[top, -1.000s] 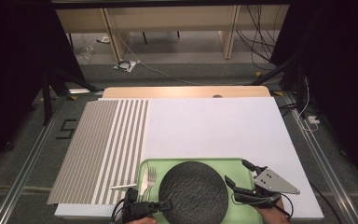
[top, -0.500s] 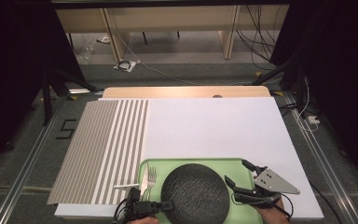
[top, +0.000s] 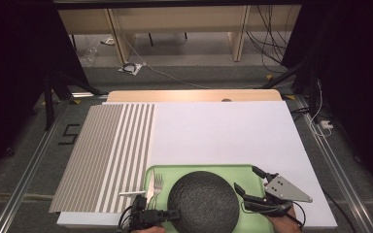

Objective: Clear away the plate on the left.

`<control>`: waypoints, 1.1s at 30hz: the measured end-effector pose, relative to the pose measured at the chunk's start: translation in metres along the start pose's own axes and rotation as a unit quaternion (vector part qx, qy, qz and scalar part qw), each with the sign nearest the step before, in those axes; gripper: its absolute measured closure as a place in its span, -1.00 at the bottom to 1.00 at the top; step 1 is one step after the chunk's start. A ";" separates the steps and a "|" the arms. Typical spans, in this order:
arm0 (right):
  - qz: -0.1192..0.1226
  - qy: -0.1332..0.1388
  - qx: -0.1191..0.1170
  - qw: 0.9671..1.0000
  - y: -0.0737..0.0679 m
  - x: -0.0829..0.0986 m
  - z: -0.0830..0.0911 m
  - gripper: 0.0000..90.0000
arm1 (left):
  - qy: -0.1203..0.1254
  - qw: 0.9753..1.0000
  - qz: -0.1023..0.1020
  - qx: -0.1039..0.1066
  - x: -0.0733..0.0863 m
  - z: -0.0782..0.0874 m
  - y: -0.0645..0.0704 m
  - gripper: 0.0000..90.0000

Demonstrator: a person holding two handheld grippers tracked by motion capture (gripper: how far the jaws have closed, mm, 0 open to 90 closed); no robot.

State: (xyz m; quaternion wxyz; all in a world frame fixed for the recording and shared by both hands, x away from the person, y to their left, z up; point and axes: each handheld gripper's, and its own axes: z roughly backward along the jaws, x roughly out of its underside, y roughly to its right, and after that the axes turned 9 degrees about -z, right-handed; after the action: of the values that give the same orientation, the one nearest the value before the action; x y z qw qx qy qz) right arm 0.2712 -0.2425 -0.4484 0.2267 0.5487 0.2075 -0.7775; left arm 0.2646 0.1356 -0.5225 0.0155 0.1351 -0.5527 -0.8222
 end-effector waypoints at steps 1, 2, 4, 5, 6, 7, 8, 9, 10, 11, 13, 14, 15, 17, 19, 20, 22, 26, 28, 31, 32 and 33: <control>0.000 -0.001 0.000 1.000 0.000 0.000 0.000 -0.50 | -0.003 1.000 -0.001 -0.001 0.000 0.000 0.000 0.73; 0.000 -0.002 0.000 1.000 0.000 0.000 0.000 -0.50 | -0.005 1.000 -0.001 -0.002 0.000 0.000 0.000 0.69; 0.001 -0.003 0.001 1.000 0.000 0.000 0.000 -0.50 | -0.010 1.000 0.001 -0.002 0.000 -0.001 -0.001 0.67; 0.000 0.000 0.000 1.000 0.000 0.000 0.000 -0.50 | -0.012 1.000 0.001 -0.002 0.000 -0.001 -0.001 0.65; 0.000 0.000 -0.001 1.000 0.000 0.000 0.000 -0.50 | -0.013 1.000 0.001 -0.005 0.000 -0.001 -0.001 0.62; 0.000 0.000 -0.001 1.000 0.000 0.000 0.000 -0.50 | -0.012 1.000 -0.001 -0.007 0.000 -0.001 -0.001 0.59; 0.000 -0.001 -0.001 1.000 0.000 0.000 0.000 -0.50 | -0.011 1.000 -0.003 -0.008 0.000 -0.001 -0.001 0.57; 0.001 -0.002 -0.001 1.000 0.000 0.000 0.000 -0.50 | -0.010 1.000 -0.006 -0.009 0.000 -0.001 0.000 0.56; 0.000 0.000 -0.001 1.000 0.000 0.000 0.000 -0.50 | -0.010 1.000 -0.009 -0.010 0.000 -0.001 0.001 0.55; -0.001 0.000 0.000 1.000 0.000 0.000 0.000 -0.50 | -0.010 1.000 -0.012 -0.011 0.000 -0.001 0.001 0.53; 0.000 -0.001 -0.001 1.000 0.000 0.000 0.001 -0.50 | -0.012 1.000 -0.011 -0.009 0.000 -0.001 0.001 0.46; 0.000 -0.001 0.000 1.000 0.000 0.000 0.000 -0.50 | -0.014 1.000 -0.011 -0.009 0.000 -0.001 0.001 0.42; 0.000 -0.001 0.000 1.000 0.000 0.000 0.000 -0.50 | -0.014 1.000 -0.012 -0.009 0.000 -0.001 0.001 0.40; 0.000 0.000 -0.001 1.000 0.000 0.000 0.001 -0.50 | -0.020 1.000 -0.015 -0.004 0.000 -0.002 0.002 0.34; 0.000 0.000 0.000 1.000 0.000 0.000 0.000 -0.50 | -0.022 1.000 -0.018 -0.004 0.000 -0.002 0.003 0.27; 0.001 0.000 0.000 1.000 0.000 0.000 0.000 -0.50 | -0.024 0.999 -0.021 -0.005 0.000 -0.002 0.004 0.24; 0.000 -0.001 -0.001 1.000 0.000 0.000 0.001 -0.50 | -0.028 0.999 -0.030 -0.008 -0.001 -0.002 0.006 0.17; -0.001 -0.001 -0.001 1.000 0.000 0.000 0.001 -0.50 | -0.030 0.999 -0.041 -0.011 -0.002 -0.001 0.008 0.07; -0.002 0.000 -0.001 1.000 0.000 0.000 0.001 -0.50 | -0.029 0.998 -0.045 -0.014 -0.002 0.000 0.009 0.03; -0.001 0.000 -0.001 1.000 0.000 0.000 0.001 -0.50 | -0.024 0.998 -0.054 -0.019 -0.004 0.004 0.011 -0.02; -0.001 0.001 -0.001 1.000 0.000 0.000 0.001 -0.50 | -0.025 0.998 -0.055 -0.020 -0.004 0.004 0.012 -0.03; -0.002 0.001 -0.001 1.000 0.000 0.000 0.001 -0.50 | -0.023 0.998 -0.060 -0.023 -0.004 0.005 0.012 -0.04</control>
State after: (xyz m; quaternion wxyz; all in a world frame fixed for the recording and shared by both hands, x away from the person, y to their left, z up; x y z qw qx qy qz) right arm 0.2706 -0.2425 -0.4480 0.2262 0.5484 0.2094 -0.7773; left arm 0.2659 0.1359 -0.5089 -0.0437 0.1488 -0.5245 -0.8371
